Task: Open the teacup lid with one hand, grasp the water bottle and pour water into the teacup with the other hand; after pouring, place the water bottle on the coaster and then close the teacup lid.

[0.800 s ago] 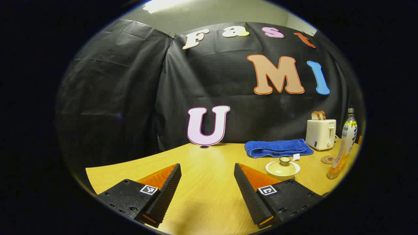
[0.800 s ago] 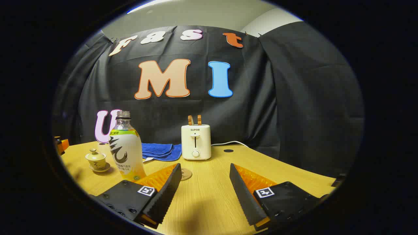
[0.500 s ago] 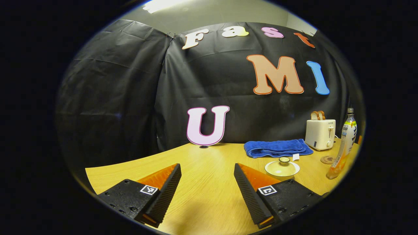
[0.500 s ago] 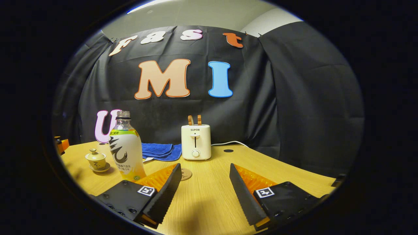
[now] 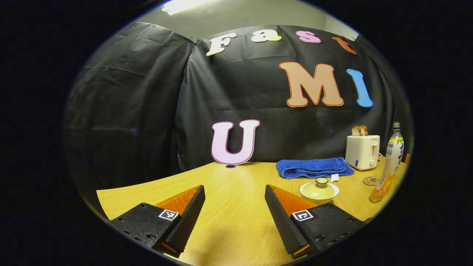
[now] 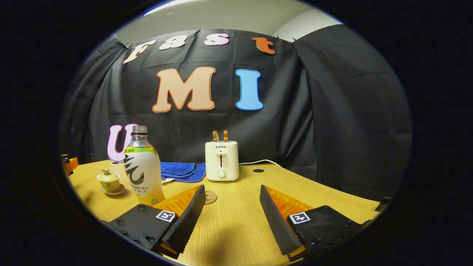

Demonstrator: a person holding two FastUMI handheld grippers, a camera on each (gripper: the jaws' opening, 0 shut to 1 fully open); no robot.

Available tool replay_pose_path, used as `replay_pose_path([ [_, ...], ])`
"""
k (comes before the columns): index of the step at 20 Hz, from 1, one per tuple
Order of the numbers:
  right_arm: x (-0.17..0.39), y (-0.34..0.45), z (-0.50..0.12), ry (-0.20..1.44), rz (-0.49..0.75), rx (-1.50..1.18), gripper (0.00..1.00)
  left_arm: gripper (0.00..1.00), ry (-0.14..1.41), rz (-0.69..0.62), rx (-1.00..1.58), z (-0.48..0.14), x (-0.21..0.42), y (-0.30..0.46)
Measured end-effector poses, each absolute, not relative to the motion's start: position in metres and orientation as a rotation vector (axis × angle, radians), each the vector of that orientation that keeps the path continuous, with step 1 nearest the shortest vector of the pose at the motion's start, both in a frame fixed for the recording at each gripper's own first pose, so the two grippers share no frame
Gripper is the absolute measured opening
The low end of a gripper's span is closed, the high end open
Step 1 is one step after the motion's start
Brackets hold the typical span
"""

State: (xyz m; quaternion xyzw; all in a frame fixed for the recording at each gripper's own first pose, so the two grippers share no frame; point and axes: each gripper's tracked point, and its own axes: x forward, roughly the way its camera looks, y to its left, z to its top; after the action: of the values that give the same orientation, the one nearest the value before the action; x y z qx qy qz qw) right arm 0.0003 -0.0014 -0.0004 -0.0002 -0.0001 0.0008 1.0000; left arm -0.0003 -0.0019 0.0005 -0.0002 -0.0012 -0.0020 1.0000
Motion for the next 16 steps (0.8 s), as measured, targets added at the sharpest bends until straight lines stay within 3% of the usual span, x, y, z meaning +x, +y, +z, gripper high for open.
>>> replay_pose_path([
  [6, 0.001, -0.001, 0.000, 0.000, 0.002, 0.000, 0.88, 0.95, 0.001, -0.011, -0.004, 0.000, -0.001, -0.003],
  [7, 0.001, -0.001, 0.000, 0.000, 0.002, 0.000, 0.95, 0.95, 0.000, -0.011, -0.003, 0.000, -0.001, -0.003],
  [10, 0.000, -0.002, 0.000, 0.000, 0.005, 0.000, 1.00, 0.95, -0.001, -0.022, -0.003, 0.000, -0.002, -0.006],
  [11, 0.000, -0.002, 0.000, 0.000, 0.005, 0.000, 1.00, 0.95, -0.001, -0.028, -0.004, 0.000, -0.002, -0.007],
  [14, 0.001, -0.001, 0.000, 0.001, 0.005, 0.000, 0.88, 0.95, -0.001, -0.059, -0.004, 0.000, -0.001, -0.012],
  [16, 0.000, -0.001, 0.000, 0.001, 0.006, 0.000, 0.89, 0.95, -0.004, -0.097, -0.005, 0.000, -0.002, -0.019],
])
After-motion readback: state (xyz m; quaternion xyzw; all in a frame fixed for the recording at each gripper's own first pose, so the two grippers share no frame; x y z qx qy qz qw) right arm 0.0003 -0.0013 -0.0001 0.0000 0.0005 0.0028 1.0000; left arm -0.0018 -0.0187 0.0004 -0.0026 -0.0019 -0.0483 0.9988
